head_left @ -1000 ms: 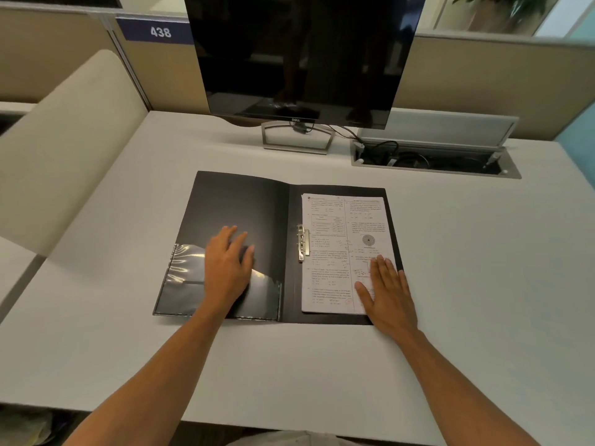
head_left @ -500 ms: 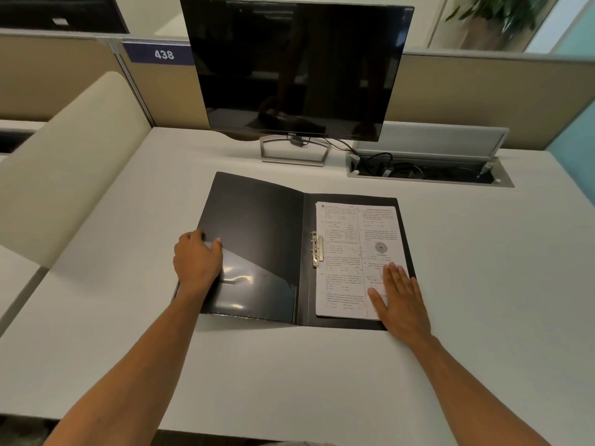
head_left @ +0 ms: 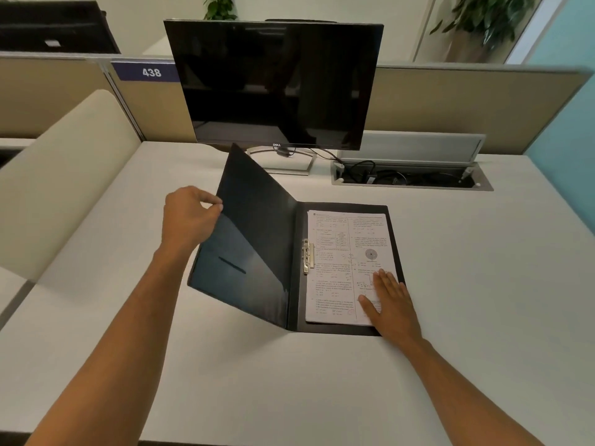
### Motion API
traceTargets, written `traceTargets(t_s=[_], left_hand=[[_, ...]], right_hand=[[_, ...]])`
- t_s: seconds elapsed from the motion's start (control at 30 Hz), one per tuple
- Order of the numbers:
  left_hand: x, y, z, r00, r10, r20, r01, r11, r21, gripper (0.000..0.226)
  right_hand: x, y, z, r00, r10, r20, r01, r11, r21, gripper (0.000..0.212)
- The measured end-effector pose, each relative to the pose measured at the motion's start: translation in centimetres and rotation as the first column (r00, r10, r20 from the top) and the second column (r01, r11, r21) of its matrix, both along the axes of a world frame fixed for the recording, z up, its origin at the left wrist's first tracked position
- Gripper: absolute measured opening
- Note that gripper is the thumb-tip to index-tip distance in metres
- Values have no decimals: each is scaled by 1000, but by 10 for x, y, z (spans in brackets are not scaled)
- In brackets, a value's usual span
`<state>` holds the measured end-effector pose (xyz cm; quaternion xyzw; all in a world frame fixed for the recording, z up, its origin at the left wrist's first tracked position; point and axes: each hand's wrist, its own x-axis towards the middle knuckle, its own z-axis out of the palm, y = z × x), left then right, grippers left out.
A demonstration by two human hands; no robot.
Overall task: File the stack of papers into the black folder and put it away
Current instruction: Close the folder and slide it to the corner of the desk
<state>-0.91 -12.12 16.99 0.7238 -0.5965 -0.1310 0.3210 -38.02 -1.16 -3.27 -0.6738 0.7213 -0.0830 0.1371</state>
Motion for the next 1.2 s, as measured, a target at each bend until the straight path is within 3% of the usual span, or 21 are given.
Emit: traceTargets(t_s=[0.17,0.3,0.4,0.53,0.73,0.87,1.03,1.2], left_hand=[[-49,9,24,950,-256,-179,232,962,-146,17],[-92,16,17,785,-494,-375,457,869,-189,28],[-122,19,0,707,-561,-430,569,813,-125,49],[-151,26,-38,748,-486,-451,541,841,-8,58],[-169,39,-101,896,-305,-321,390,887,246,50],[-178,45,-125,932,-154,-327,272,895,353,48],[-184,51,-139,932,-37,-361,155,940,303,47],[-179,50,-144,896,114,-430,43,940,339,49]], right_hand=[[-7,-2,3,993,3,117,-3,1000,-6,70],[-15,0,10,934,-92,344,112,993,-38,57],[-22,-1,20,835,-170,523,222,974,-38,51],[-35,-4,37,717,-225,660,331,943,-38,33],[-57,-7,50,406,-311,859,340,924,173,44],[-72,-11,48,230,-414,881,331,884,329,57],[-77,-12,47,265,-434,861,289,888,359,23],[-71,-11,41,489,-409,770,281,910,305,44]])
